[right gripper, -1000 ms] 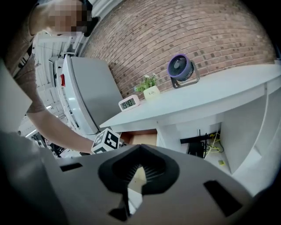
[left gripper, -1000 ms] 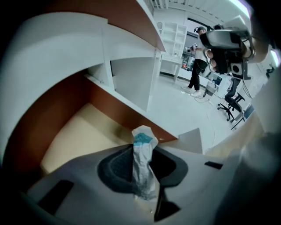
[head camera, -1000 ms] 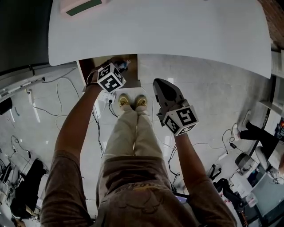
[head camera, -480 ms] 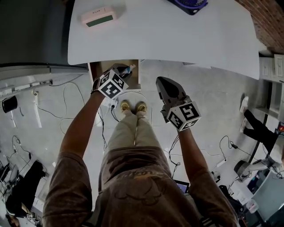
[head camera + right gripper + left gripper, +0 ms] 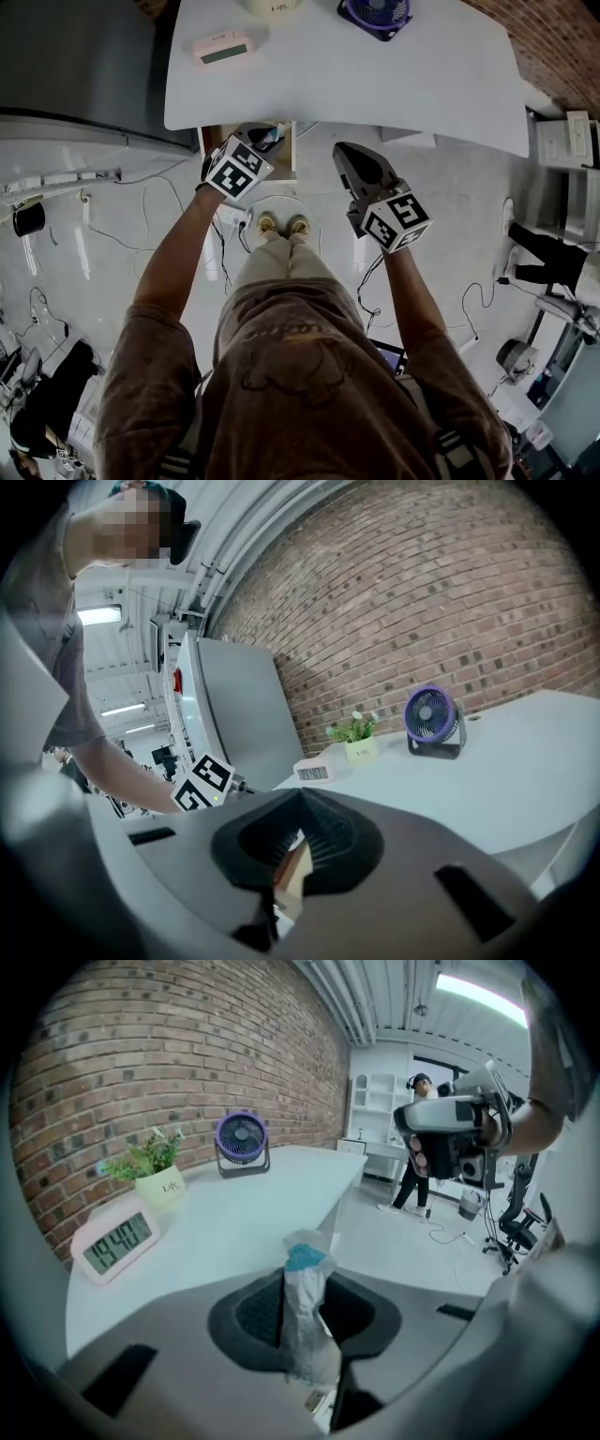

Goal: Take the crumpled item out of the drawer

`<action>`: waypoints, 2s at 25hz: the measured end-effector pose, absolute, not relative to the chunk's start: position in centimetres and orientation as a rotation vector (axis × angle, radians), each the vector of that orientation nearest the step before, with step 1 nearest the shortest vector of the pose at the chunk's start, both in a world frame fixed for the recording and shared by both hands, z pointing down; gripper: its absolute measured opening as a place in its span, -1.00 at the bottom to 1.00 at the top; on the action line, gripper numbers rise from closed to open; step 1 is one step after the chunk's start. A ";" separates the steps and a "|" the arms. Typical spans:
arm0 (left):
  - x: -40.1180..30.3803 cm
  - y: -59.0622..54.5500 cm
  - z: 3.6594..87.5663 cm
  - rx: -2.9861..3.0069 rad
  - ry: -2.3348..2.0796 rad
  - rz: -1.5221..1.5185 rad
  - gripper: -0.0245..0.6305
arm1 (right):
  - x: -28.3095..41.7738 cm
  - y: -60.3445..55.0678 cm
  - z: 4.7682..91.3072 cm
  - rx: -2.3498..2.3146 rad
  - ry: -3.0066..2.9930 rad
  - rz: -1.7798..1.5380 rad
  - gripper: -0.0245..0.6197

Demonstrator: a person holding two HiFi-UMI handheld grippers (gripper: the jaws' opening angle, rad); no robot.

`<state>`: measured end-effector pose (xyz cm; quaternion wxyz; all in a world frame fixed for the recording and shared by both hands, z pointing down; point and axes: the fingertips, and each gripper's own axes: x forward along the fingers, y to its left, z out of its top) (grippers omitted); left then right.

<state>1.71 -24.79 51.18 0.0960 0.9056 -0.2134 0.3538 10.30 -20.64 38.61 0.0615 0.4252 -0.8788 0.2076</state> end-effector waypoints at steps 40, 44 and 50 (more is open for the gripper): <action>-2.2 -23.0 22.1 2.868 -0.891 0.174 -0.66 | 6.9 -17.4 22.4 1.138 -2.936 0.330 -0.93; -2.7 -21.3 20.8 2.872 -0.909 0.090 -0.66 | 7.3 -16.1 21.9 1.159 -2.960 0.308 -0.93; -2.5 -19.8 20.1 2.864 -0.906 -0.015 -0.66 | 7.7 -14.7 22.3 1.171 -2.978 0.301 -0.93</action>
